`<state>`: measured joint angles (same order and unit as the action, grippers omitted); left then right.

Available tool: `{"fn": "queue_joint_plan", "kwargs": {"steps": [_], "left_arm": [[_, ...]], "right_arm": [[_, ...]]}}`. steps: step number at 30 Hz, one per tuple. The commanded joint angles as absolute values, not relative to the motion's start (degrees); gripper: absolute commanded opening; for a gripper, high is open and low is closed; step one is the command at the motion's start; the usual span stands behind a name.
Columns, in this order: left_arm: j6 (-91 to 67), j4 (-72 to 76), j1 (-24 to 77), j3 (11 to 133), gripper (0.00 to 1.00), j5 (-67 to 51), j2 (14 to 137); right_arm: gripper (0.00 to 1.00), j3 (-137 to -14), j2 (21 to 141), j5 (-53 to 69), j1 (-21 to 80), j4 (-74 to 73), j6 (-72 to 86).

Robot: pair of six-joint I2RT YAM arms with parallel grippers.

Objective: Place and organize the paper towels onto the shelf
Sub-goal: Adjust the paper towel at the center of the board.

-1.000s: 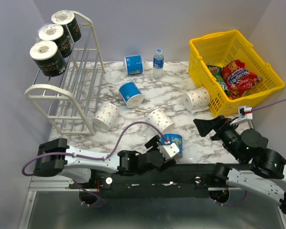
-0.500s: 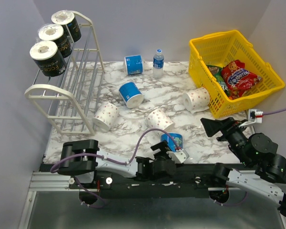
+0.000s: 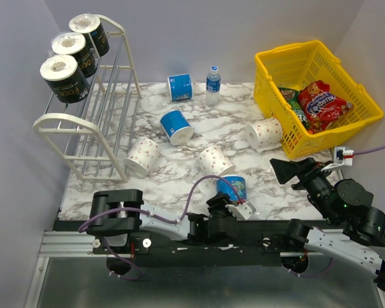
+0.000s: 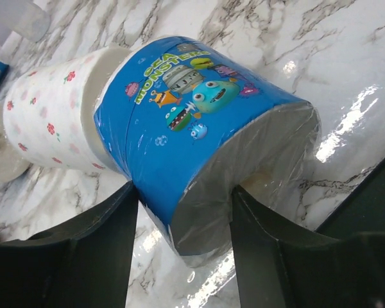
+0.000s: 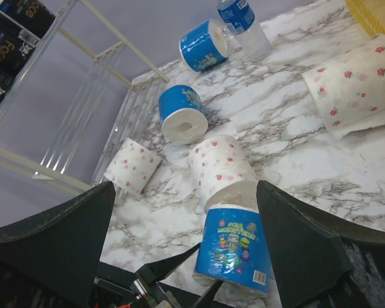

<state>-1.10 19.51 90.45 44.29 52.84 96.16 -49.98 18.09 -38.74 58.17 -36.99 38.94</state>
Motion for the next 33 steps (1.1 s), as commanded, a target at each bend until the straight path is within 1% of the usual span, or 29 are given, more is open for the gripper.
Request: {"fn": "queue_joint_plan", "kwargs": {"steps": [1,4,5,6,8,9,10,11,12,13,14,15,21,24,28,31,32,33], "left_arm": [[-4.12,18.91,90.79,44.91,0.56,56.69,93.79],[-7.63,12.06,91.14,46.4,0.53,54.85,88.43],[-11.21,9.52,91.06,47.02,0.51,54.76,85.29],[-12.64,4.36,91.05,47.72,0.51,54.49,83.6],[-17.45,-0.5,90.97,50.52,0.5,53.18,79.48],[-19.4,-8.62,90.79,52.1,0.5,53.17,78.32],[-21.77,-12.44,90.62,55.25,0.5,52.74,77.35],[-23.54,-15.79,90.01,56.76,0.5,49.43,75.52],[-29.12,-23.74,87.82,58.34,0.5,47.57,74.98],[-31.62,-27.12,86.5,60.8,0.49,45.81,74.45],[-33.99,-30.29,84.48,61.43,0.47,40.31,73.31],[-38.28,-34.76,80.29,61.61,0.46,37.38,72.78],[-42.89,-40.16,69.54,57.57,0.42,26.84,66.81],[-43.86,-39.82,64.79,53.97,0.42,23.39,62.85],[-43.86,-41.39,60.04,51.51,0.42,20.22,61.79],[-43.68,-41.75,57.4,50.45,0.46,19.43,63.45],[-43.77,-41.84,57.04,50.45,0.52,19.08,64.68],[-44.2,-42.18,56.52,50.45,0.56,19.25,65.21]], "right_arm": [[1.0,-50.18,17.67,-41.05,58.54,-36.56,38.76],[1.0,-50.36,17.58,-40.43,58.62,-36.56,38.32],[1.0,-50.36,17.49,-40.26,58.54,-36.74,38.41],[1.0,-50.36,17.4,-40.08,58.62,-36.74,38.5],[1.0,-50.27,17.05,-39.55,58.62,-36.74,38.85],[1.0,-50.27,16.79,-39.29,58.54,-36.83,38.85],[1.0,-50.19,16.61,-38.85,58.62,-36.74,38.85],[1.0,-50.1,16.61,-38.59,58.62,-36.83,38.93],[1.0,-50.01,16.52,-38.24,58.54,-36.91,38.94],[1.0,-49.84,16.44,-37.54,58.62,-37.0,38.94],[1.0,-49.75,16.44,-37.18,58.54,-37.09,39.11],[1.0,-49.66,16.44,-36.66,58.62,-37.35,39.2],[1.0,-49.04,16.35,-33.75,58.54,-37.7,40.69],[1.0,-49.3,16.35,-32.96,58.54,-38.49,40.87],[1.0,-49.04,16.26,-33.31,58.54,-39.02,41.13],[1.0,-48.87,16.26,-33.4,58.54,-38.59,41.05],[1.0,-48.87,16.43,-33.4,58.62,-38.67,40.87],[1.0,-48.87,16.52,-33.49,58.54,-38.58,40.78]]}}
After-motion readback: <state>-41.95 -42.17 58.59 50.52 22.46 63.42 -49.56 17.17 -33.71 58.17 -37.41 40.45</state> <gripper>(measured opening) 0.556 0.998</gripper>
